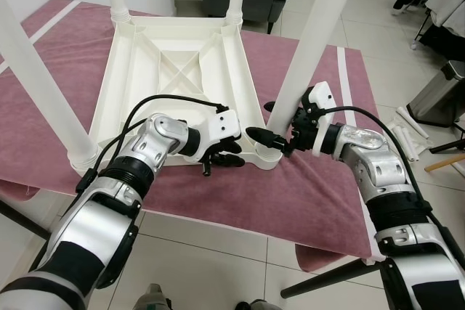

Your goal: Building children table

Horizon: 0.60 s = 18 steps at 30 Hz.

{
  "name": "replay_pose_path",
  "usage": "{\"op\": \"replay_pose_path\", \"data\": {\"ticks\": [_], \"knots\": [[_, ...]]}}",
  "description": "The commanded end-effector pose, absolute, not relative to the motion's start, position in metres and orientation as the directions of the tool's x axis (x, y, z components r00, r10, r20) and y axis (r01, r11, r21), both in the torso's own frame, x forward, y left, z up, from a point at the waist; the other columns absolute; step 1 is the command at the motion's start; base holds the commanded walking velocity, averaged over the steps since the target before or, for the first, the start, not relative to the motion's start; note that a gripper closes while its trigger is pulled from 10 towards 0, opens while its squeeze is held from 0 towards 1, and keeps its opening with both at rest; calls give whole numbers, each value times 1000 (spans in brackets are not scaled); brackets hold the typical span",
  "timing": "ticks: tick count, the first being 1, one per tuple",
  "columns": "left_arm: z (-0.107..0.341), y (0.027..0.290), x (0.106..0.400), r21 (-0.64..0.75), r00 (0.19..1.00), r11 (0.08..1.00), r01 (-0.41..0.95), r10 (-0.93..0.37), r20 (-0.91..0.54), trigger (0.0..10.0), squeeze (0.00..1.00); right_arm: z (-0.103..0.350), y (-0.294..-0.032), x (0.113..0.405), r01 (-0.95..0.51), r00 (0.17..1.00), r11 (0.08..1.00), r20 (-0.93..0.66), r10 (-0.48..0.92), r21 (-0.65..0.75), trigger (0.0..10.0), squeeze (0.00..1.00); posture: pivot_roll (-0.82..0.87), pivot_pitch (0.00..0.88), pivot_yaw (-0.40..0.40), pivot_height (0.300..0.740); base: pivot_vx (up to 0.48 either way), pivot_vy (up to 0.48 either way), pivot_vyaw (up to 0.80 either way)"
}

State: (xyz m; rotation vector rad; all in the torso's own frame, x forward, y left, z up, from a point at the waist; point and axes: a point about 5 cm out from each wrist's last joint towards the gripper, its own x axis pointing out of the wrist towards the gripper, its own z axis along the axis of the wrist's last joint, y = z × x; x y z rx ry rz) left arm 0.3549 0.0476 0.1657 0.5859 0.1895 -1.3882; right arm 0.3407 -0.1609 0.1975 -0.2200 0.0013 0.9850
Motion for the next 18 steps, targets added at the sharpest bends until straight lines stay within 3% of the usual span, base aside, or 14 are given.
{"op": "replay_pose_path", "data": {"ticks": [1,8,18], "knots": [[171,46,369,394,489,352,849,-807,-331,10000,0,197,-161,342,-823,558,534,-105,823,-193,10000,0,112,66,-5,740,0,0,0],[172,43,368,383,471,343,858,-822,-319,10000,0,197,-162,343,-819,565,541,-102,819,-193,10000,0,112,69,-4,740,0,0,0],[162,49,374,442,539,366,819,-754,-375,10000,0,196,-162,343,-811,576,554,-90,813,-188,10000,0,114,71,-1,740,0,0,0]]}}
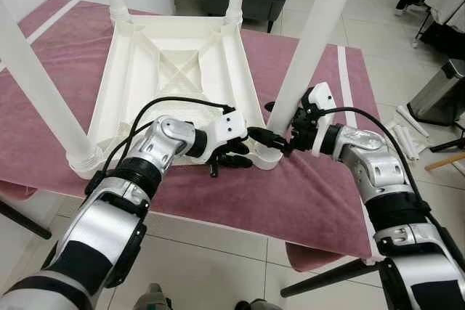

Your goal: Building children table

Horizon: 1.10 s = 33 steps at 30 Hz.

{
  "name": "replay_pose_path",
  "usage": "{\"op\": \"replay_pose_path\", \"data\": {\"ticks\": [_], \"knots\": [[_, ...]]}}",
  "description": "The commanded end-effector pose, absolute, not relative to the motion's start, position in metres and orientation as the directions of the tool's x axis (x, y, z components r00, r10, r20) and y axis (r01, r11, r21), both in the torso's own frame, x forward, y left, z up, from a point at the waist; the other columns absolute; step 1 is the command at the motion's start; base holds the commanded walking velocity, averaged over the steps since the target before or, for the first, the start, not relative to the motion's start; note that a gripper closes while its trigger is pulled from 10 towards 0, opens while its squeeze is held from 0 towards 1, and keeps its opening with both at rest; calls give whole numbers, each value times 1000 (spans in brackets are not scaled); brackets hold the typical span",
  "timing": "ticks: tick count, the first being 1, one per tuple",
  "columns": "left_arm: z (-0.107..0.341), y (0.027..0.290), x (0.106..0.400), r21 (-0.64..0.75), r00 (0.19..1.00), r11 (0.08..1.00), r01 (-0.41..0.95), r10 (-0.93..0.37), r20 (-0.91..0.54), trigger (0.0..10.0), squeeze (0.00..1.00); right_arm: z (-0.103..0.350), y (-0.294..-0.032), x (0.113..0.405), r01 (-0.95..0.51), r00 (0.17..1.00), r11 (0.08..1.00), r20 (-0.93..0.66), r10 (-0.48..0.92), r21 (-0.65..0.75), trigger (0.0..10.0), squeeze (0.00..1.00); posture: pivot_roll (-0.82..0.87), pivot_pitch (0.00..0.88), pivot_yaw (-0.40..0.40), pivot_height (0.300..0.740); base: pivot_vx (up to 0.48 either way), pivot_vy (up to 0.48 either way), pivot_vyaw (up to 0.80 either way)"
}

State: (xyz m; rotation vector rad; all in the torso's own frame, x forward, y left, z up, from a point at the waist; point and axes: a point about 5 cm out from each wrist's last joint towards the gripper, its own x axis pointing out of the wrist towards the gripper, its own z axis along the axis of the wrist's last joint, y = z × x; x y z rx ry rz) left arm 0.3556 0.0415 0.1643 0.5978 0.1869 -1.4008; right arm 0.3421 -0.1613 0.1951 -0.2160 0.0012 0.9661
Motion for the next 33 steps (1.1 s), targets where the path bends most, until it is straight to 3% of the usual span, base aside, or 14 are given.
{"op": "replay_pose_path", "data": {"ticks": [1,8,13,24,33], "knots": [[162,49,374,442,539,366,819,-754,-375,10000,0,196,-162,343,-811,576,554,-90,813,-188,10000,0,114,71,-1,740,0,0,0],[174,52,378,409,569,438,800,-769,-290,10000,0,195,-162,342,-810,578,557,-85,812,-184,10000,0,113,72,2,740,0,0,0],[179,55,379,408,565,439,801,-781,-267,10000,0,194,-161,342,-811,577,556,-85,812,-183,10000,0,113,73,3,740,0,0,0],[164,57,376,422,560,411,808,-758,-334,10000,0,195,-161,343,-813,574,553,-85,815,-185,10000,0,115,74,-1,740,0,0,0],[160,57,380,447,613,446,775,-704,-359,10000,0,195,-160,343,-812,575,554,-83,814,-183,10000,0,113,74,2,740,0,0,0]]}}
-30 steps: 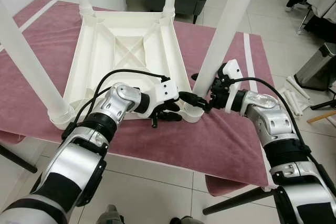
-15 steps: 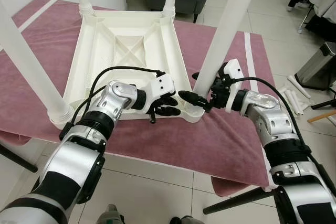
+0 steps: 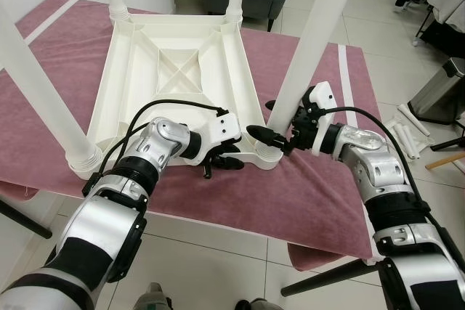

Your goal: Building children table

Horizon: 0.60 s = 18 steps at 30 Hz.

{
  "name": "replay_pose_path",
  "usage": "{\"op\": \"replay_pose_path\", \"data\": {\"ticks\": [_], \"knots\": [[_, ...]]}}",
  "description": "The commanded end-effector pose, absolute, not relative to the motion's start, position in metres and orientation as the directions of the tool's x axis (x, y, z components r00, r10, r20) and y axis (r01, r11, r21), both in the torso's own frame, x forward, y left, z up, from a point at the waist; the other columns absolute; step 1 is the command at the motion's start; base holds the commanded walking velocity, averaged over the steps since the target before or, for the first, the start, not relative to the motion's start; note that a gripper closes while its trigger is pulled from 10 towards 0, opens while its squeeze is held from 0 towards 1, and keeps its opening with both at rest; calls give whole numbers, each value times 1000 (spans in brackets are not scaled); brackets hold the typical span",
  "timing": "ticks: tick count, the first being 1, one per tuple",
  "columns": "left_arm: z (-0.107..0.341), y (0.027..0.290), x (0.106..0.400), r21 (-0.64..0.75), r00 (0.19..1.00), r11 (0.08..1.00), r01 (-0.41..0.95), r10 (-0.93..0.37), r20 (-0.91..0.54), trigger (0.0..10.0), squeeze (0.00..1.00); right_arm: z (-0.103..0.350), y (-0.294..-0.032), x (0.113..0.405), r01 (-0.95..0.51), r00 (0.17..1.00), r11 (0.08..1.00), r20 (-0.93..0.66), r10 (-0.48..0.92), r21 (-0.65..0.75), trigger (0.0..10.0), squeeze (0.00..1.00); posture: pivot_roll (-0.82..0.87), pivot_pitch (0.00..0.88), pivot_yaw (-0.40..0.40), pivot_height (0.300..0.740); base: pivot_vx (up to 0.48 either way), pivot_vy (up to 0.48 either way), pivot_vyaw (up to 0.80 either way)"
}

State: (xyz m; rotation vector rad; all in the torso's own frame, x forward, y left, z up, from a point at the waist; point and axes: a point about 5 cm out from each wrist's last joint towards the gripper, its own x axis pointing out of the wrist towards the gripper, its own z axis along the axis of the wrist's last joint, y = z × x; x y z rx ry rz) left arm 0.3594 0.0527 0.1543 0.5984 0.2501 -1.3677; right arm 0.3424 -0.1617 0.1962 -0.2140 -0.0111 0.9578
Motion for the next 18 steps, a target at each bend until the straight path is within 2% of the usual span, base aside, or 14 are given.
{"op": "replay_pose_path", "data": {"ticks": [1,2,3,4,5,6,7,8,14,18], "knots": [[160,57,380,447,613,446,775,-704,-359,10000,0,195,-160,343,-812,575,554,-83,814,-183,10000,0,113,74,2,740,0,0,0],[160,57,380,448,613,446,775,-703,-360,7137,0,195,-160,343,-812,575,555,-82,814,-183,10000,0,113,74,2,740,0,0,0],[160,57,380,448,613,446,775,-703,-360,7137,0,195,-160,343,-812,575,555,-82,814,-183,10000,0,113,74,2,740,0,0,0],[160,57,380,448,613,446,775,-703,-361,1569,0,195,-160,343,-812,575,555,-82,814,-182,10000,0,113,74,3,740,0,0,0],[160,57,380,448,613,446,775,-703,-361,1569,0,195,-160,343,-812,575,555,-82,814,-182,10000,0,113,74,3,740,0,0,0],[160,58,381,448,613,446,775,-703,-360,431,0,194,-160,342,-811,576,556,-82,814,-182,10000,0,113,74,4,740,0,0,0],[160,58,381,448,613,446,775,-703,-360,431,0,194,-160,342,-811,576,556,-82,814,-182,10000,0,113,74,4,740,0,0,0],[161,58,381,446,609,444,777,-707,-359,0,0,194,-160,342,-811,576,556,-82,813,-182,10000,0,114,75,3,740,0,0,0],[160,58,379,449,585,413,792,-724,-366,0,0,194,-160,342,-811,576,556,-82,814,-182,10000,0,115,75,2,740,0,0,0],[156,60,374,444,516,332,832,-759,-397,0,0,194,-160,343,-812,574,554,-84,814,-183,10000,0,116,75,-1,740,0,0,0]]}}
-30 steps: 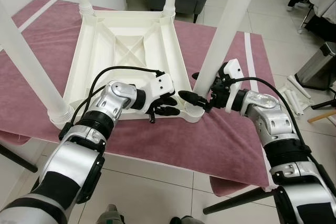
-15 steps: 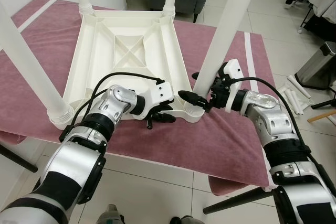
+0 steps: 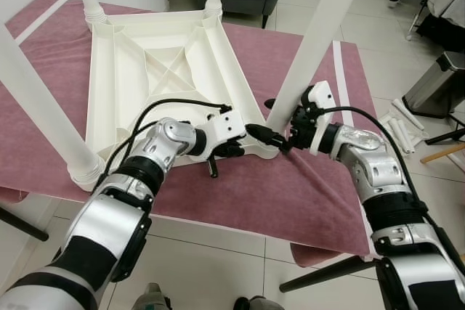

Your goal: Building children table

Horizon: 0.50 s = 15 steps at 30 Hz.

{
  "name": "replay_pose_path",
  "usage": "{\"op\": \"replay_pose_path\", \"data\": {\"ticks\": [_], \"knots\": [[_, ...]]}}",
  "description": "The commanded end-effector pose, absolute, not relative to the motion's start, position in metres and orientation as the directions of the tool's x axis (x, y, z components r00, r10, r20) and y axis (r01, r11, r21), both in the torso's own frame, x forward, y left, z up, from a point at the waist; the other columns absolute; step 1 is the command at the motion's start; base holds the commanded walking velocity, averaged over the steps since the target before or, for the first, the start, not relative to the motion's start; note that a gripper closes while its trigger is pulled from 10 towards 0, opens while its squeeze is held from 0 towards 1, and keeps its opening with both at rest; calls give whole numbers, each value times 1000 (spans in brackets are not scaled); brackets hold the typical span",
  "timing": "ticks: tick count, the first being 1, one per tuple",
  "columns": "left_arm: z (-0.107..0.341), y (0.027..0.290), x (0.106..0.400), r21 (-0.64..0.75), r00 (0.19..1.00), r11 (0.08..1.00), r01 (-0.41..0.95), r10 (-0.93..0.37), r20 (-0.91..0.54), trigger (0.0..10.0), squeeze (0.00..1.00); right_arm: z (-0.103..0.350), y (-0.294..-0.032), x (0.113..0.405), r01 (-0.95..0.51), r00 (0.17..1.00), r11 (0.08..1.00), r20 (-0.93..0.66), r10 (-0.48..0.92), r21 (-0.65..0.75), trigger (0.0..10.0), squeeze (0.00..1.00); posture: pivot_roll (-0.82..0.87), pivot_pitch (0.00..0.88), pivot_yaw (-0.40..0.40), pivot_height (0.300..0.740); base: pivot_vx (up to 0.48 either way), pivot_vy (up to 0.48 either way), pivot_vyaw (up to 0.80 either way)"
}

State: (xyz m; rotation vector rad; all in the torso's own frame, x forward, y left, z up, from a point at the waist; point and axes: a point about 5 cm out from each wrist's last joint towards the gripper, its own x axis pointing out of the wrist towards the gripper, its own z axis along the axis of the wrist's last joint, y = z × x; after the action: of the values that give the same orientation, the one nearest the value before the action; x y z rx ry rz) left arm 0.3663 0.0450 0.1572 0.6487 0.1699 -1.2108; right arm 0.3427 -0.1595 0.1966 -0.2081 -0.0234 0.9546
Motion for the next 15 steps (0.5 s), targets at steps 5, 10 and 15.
{"op": "replay_pose_path", "data": {"ticks": [5,10,15], "knots": [[154,62,365,417,401,216,883,-809,-431,0,0,194,-160,343,-812,575,554,-86,813,-184,10000,0,117,74,-2,740,0,0,0],[152,70,355,385,273,82,919,-838,-473,0,0,196,-160,346,-806,582,560,-85,809,-190,10000,0,119,71,-3,740,0,0,0],[151,75,351,374,233,37,927,-838,-493,0,0,199,-160,348,-800,588,566,-78,805,-196,10000,0,123,70,-8,740,0,0,0]]}}
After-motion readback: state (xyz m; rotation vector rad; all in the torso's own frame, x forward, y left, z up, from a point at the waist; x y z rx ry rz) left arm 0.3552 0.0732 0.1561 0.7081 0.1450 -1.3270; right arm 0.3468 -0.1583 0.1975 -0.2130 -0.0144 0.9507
